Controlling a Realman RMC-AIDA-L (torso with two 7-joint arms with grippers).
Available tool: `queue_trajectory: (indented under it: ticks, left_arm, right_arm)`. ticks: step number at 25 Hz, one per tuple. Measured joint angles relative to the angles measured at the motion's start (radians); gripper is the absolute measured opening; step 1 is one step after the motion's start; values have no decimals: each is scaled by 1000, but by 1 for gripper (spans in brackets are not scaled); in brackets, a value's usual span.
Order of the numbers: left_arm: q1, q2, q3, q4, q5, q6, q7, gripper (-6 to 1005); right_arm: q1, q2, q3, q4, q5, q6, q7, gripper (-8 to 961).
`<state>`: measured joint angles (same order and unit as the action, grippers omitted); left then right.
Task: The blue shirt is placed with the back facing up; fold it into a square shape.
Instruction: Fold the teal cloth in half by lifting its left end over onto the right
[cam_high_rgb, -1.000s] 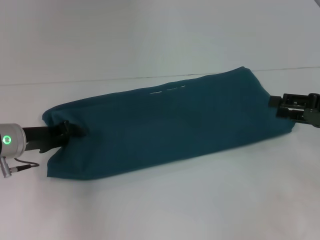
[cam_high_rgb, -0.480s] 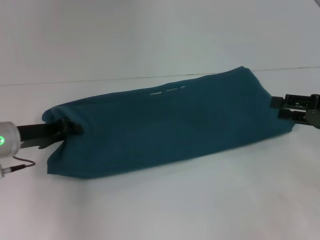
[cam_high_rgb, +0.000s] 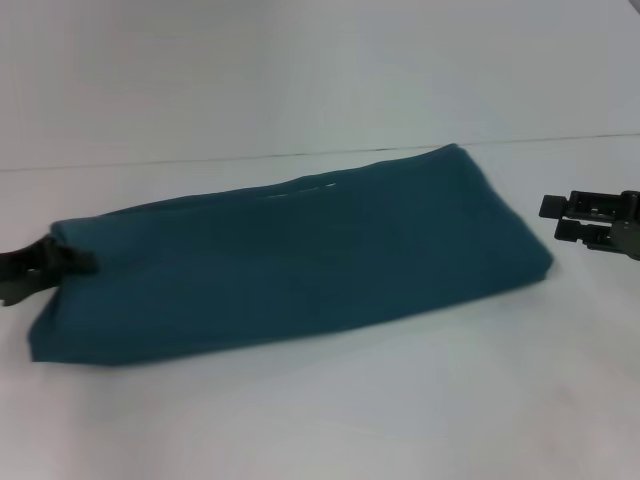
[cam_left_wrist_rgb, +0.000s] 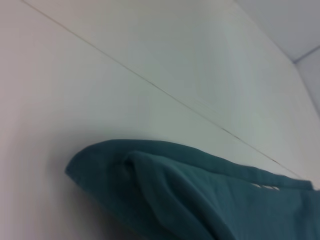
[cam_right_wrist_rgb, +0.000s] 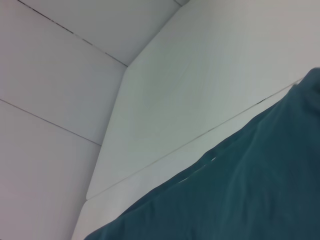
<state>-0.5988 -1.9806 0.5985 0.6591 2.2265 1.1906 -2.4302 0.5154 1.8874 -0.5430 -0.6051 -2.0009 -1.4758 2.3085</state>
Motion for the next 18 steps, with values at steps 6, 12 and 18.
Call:
queue_trajectory:
  ticks: [6, 12, 18]
  left_arm:
    - [-26, 29, -69, 27, 137, -7, -1, 78]
    - [-64, 48, -80, 49, 265, -40, -27, 78]
    - [-77, 53, -90, 71, 282, -23, -92, 78]
  right_arm:
    - [-3, 1, 2, 9, -1, -3, 0, 609]
    - [-5, -1, 1, 12, -6, 1, 0, 607]
    - [-5, -2, -1, 13, -6, 2, -2, 605]
